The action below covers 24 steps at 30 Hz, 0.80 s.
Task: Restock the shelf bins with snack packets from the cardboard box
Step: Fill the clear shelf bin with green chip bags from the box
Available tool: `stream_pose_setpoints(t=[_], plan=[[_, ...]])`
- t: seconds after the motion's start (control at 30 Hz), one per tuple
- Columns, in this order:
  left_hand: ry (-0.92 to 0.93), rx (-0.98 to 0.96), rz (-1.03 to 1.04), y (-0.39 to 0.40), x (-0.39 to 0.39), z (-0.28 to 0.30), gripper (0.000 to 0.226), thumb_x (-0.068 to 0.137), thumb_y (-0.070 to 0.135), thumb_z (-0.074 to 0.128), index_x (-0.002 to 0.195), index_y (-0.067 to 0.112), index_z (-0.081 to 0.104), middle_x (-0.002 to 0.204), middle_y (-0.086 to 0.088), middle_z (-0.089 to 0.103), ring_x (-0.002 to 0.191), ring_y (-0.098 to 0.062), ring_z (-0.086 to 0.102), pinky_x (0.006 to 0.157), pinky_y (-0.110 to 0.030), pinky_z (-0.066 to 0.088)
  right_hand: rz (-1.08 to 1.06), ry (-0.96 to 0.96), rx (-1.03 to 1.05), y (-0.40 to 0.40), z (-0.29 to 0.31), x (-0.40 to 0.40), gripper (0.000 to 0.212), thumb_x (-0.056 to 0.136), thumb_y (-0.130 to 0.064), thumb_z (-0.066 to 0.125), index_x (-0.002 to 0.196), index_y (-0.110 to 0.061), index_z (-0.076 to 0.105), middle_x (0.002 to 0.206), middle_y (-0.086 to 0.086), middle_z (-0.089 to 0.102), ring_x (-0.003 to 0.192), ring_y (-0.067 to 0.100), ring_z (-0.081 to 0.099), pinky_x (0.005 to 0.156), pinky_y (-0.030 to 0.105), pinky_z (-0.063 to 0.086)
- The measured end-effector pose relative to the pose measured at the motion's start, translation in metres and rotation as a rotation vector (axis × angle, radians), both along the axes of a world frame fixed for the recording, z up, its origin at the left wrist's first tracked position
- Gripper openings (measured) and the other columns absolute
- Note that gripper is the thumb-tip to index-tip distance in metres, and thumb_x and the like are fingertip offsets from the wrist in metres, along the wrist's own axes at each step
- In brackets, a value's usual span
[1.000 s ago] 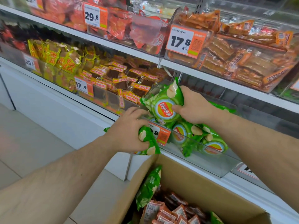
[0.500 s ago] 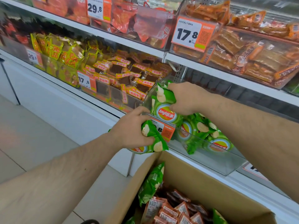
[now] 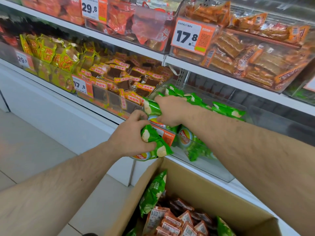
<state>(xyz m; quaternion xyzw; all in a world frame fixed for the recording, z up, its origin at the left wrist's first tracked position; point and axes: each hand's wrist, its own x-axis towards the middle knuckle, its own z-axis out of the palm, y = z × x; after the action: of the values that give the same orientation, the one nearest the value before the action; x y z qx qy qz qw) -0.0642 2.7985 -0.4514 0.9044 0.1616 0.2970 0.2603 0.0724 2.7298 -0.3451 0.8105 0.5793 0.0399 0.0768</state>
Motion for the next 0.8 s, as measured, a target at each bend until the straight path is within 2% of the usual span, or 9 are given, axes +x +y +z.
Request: stream_pose_setpoints(t=[0.1, 0.17, 0.27, 0.4, 0.53, 0.6, 0.67, 0.73, 0.8], plan=[[-0.006, -0.002, -0.003, 0.000, -0.001, 0.000, 0.055, 0.052, 0.063, 0.057, 0.084, 0.020, 0.067, 0.116, 0.011, 0.040, 0.096, -0.007, 0.054, 0.081, -0.025, 0.046, -0.026, 0.072, 0.023, -0.001, -0.003, 0.007, 0.066, 0.089, -0.035, 0.068, 0.143, -0.011, 0.039, 0.137, 0.015, 0.051, 0.122, 0.031, 0.051, 0.090, 0.034, 0.046], [0.003, 0.008, -0.010, 0.000, -0.002, 0.000, 0.055, 0.053, 0.064, 0.057, 0.084, 0.020, 0.067, 0.117, 0.012, 0.038, 0.098, -0.007, 0.054, 0.082, -0.027, 0.048, -0.061, 0.139, 0.046, -0.005, -0.002, 0.011, 0.076, 0.087, -0.039, 0.071, 0.149, -0.013, 0.035, 0.147, 0.015, 0.044, 0.132, 0.031, 0.044, 0.103, 0.035, 0.039], [0.009, 0.002, -0.018, 0.000, -0.001, 0.000, 0.056, 0.053, 0.064, 0.057, 0.088, 0.021, 0.068, 0.118, 0.015, 0.036, 0.102, -0.006, 0.054, 0.085, -0.030, 0.049, -0.107, 0.200, 0.079, -0.011, -0.002, 0.014, 0.080, 0.086, -0.040, 0.073, 0.151, -0.013, 0.034, 0.152, 0.011, 0.041, 0.137, 0.029, 0.041, 0.108, 0.033, 0.035], [-0.015, -0.030, -0.017, -0.002, 0.000, 0.000, 0.044, 0.053, 0.063, 0.058, 0.084, 0.032, 0.061, 0.118, 0.015, 0.038, 0.103, -0.003, 0.052, 0.086, -0.028, 0.049, -0.134, 0.216, 0.134, -0.009, -0.012, 0.014, 0.078, 0.084, -0.042, 0.074, 0.147, -0.010, 0.040, 0.146, 0.012, 0.048, 0.132, 0.029, 0.046, 0.104, 0.034, 0.041], [-0.032, -0.023, -0.003, -0.004, -0.001, -0.001, 0.047, 0.052, 0.062, 0.058, 0.083, 0.027, 0.065, 0.115, 0.018, 0.040, 0.100, -0.002, 0.052, 0.083, -0.028, 0.049, -0.120, 0.146, 0.105, -0.002, -0.027, 0.013, 0.063, 0.085, -0.044, 0.072, 0.134, -0.010, 0.052, 0.131, 0.012, 0.058, 0.120, 0.030, 0.054, 0.092, 0.033, 0.046], [0.004, -0.016, -0.018, -0.003, -0.001, 0.000, 0.042, 0.054, 0.062, 0.060, 0.083, 0.032, 0.060, 0.120, 0.018, 0.040, 0.104, -0.003, 0.052, 0.086, -0.028, 0.049, -0.107, 0.135, 0.043, 0.000, -0.024, 0.015, 0.064, 0.086, -0.047, 0.069, 0.137, -0.012, 0.051, 0.135, 0.011, 0.057, 0.122, 0.029, 0.053, 0.092, 0.031, 0.044], [0.045, -0.024, -0.027, -0.003, -0.001, 0.001, 0.037, 0.057, 0.057, 0.066, 0.085, 0.033, 0.057, 0.126, 0.016, 0.039, 0.108, -0.005, 0.053, 0.088, -0.028, 0.049, -0.099, 0.091, -0.073, 0.005, -0.016, 0.014, 0.066, 0.089, -0.049, 0.065, 0.140, -0.010, 0.049, 0.135, 0.011, 0.056, 0.119, 0.028, 0.054, 0.085, 0.028, 0.042], [0.045, -0.024, -0.033, -0.004, 0.000, 0.001, 0.034, 0.059, 0.051, 0.069, 0.085, 0.033, 0.056, 0.124, 0.017, 0.036, 0.108, -0.007, 0.053, 0.089, -0.029, 0.049, -0.121, 0.094, -0.166, 0.008, -0.003, 0.010, 0.062, 0.093, -0.044, 0.063, 0.141, -0.007, 0.047, 0.135, 0.011, 0.055, 0.113, 0.027, 0.054, 0.078, 0.028, 0.039], [0.040, -0.022, -0.039, -0.004, 0.000, 0.001, 0.033, 0.059, 0.049, 0.069, 0.085, 0.033, 0.056, 0.124, 0.017, 0.036, 0.108, -0.006, 0.053, 0.090, -0.027, 0.048, -0.169, 0.226, -0.220, 0.009, 0.012, 0.013, 0.063, 0.093, -0.029, 0.065, 0.148, -0.011, 0.040, 0.146, 0.008, 0.045, 0.122, 0.027, 0.050, 0.077, 0.031, 0.043]])
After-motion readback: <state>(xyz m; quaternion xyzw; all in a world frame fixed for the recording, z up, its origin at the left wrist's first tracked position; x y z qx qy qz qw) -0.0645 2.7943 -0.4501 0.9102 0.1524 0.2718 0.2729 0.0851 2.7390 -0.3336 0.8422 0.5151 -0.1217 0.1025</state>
